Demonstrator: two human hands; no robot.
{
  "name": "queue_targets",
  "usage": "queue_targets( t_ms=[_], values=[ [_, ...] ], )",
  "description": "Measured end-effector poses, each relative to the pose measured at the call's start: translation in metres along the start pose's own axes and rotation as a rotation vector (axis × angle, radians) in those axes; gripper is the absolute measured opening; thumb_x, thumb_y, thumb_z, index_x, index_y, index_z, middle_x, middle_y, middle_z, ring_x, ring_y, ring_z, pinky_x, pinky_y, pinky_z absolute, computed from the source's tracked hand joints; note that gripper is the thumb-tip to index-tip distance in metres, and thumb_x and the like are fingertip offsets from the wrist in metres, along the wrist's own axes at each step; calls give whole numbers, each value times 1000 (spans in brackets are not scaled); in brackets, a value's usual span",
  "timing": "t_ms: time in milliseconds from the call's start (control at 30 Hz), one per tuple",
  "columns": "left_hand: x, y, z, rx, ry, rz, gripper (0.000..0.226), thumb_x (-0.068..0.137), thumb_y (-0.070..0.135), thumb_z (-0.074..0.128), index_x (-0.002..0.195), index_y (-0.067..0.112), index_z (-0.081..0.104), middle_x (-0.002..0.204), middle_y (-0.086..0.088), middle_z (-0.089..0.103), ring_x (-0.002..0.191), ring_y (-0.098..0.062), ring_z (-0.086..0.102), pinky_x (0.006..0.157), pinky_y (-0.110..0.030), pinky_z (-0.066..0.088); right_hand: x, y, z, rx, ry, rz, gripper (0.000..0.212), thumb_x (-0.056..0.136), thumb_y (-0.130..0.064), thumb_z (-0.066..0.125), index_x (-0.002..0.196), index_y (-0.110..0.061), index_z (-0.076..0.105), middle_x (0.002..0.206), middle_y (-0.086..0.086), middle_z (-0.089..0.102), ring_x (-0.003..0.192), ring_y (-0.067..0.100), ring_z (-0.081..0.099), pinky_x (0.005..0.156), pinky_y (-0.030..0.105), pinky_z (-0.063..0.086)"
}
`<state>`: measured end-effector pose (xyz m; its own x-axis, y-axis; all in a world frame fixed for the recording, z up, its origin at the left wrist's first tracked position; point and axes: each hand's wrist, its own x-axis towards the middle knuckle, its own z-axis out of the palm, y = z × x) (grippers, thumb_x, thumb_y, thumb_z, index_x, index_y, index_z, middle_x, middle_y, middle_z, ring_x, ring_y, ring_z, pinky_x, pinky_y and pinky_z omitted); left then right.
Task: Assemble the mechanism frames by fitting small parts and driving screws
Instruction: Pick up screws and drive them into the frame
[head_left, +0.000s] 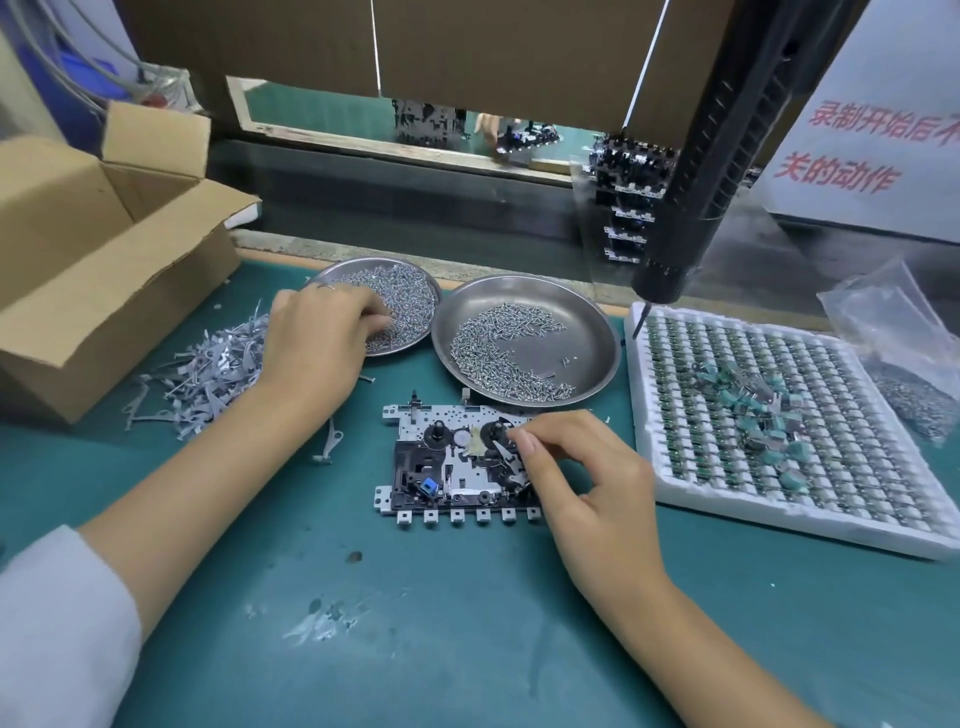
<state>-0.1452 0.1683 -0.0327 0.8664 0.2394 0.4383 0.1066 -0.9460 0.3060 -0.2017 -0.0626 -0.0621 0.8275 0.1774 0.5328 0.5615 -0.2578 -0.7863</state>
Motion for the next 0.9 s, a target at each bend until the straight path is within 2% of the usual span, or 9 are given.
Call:
queue_targets(
  t_ms=[133, 234, 367, 467, 567, 634, 734, 834, 901],
  values=[
    [-2, -1, -1, -32, 11, -21, 14, 95, 22, 56, 100, 16, 68, 102, -7, 70, 101, -33, 56, 89, -38, 29, 0, 0, 0, -3, -6, -8, 11, 86, -10, 63, 78, -7, 69, 79, -3, 64, 75, 9, 58, 66, 25, 47],
    [-4, -1, -2, -80, 34, -6, 13, 94, 16, 58, 100, 13, 69, 100, -8, 71, 98, -33, 59, 94, -41, 37, 0, 0, 0, -10, -14, -10, 12, 87, -10, 62, 78, -7, 69, 79, -3, 64, 75, 10, 58, 66, 26, 47],
    [-6, -2, -2, -179, 50, -7, 13, 92, 14, 61, 101, 9, 69, 98, -10, 71, 95, -33, 62, 93, -46, 43, 1, 0, 0, -15, -18, -6, 11, 86, -10, 63, 78, -7, 69, 79, -3, 64, 75, 9, 59, 67, 25, 47],
    [-5, -2, -2, -276, 79, -25, 16, 90, 13, 63, 104, 7, 68, 93, -11, 69, 87, -29, 60, 85, -33, 44, 0, -1, -1, -19, -29, -16, 11, 87, -8, 63, 78, -9, 69, 79, -4, 63, 75, 9, 59, 67, 24, 47],
    [-5, -1, -2, -401, 75, -75, 17, 86, 11, 68, 103, 8, 69, 87, -8, 65, 71, -13, 53, 68, -10, 36, 0, -1, -1, -14, -36, -11, 12, 87, -10, 62, 78, -8, 69, 78, -3, 63, 74, 11, 59, 67, 27, 47],
    [-6, -1, -2, -470, 51, -120, 23, 82, 11, 72, 105, 11, 69, 88, -3, 63, 68, -1, 50, 63, 0, 34, 0, -1, -1, -12, -35, -4, 12, 87, -11, 62, 77, -8, 69, 78, -2, 63, 74, 13, 59, 67, 28, 47],
    [-6, -2, -4, -476, 31, -126, 32, 78, 2, 74, 108, 13, 70, 93, 0, 62, 68, 2, 52, 62, 4, 35, 0, -2, -1, -11, -38, -6, 12, 87, -11, 62, 78, -8, 69, 79, -3, 63, 74, 12, 59, 66, 28, 47],
    [-7, -1, -7, -485, 27, -112, 25, 81, -3, 69, 103, 10, 71, 91, -5, 67, 70, -8, 55, 64, 3, 36, 0, -2, -1, -16, -45, -4, 11, 87, -11, 62, 79, -9, 70, 79, -4, 64, 75, 12, 59, 66, 29, 47],
    [-10, 1, -9, -478, 24, -77, 19, 83, -1, 68, 99, 9, 72, 86, -3, 67, 70, -4, 55, 65, 3, 35, -1, -2, -1, -15, -44, -4, 11, 87, -11, 62, 79, -9, 70, 79, -4, 63, 74, 11, 59, 66, 29, 47]
  ],
)
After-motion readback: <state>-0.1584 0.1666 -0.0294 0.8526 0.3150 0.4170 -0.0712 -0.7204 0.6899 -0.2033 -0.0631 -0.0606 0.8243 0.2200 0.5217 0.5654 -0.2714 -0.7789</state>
